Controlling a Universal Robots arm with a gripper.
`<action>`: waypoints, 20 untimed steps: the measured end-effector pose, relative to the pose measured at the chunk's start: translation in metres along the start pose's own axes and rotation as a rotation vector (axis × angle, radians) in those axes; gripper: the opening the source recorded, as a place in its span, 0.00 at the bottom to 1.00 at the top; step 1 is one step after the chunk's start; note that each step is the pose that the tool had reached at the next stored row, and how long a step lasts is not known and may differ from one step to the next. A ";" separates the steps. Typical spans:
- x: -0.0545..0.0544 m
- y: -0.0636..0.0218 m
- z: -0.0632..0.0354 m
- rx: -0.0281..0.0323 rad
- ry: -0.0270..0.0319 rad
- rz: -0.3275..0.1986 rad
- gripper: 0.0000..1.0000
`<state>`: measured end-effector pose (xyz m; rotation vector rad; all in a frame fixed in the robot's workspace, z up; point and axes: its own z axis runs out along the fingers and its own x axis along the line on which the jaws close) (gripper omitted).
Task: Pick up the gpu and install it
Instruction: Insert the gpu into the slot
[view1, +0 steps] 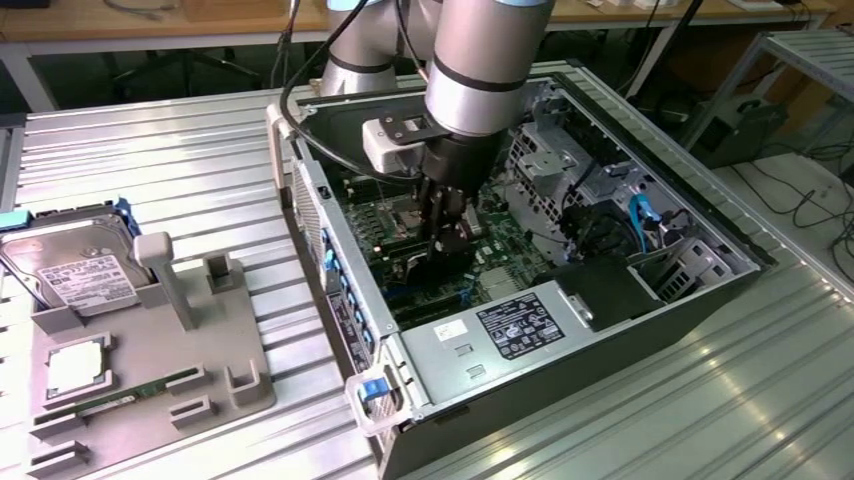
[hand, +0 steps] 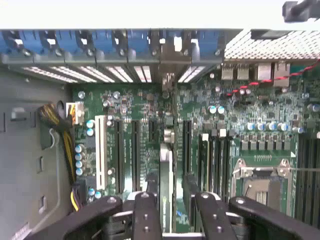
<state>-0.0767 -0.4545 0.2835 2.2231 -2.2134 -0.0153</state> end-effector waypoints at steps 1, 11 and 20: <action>0.000 0.0000 0.0001 0.0000 -0.0010 0.000 0.33; 0.000 -0.0001 0.0000 0.0000 -0.0072 0.000 0.11; 0.000 0.0000 0.0000 0.0000 -0.0124 0.000 0.11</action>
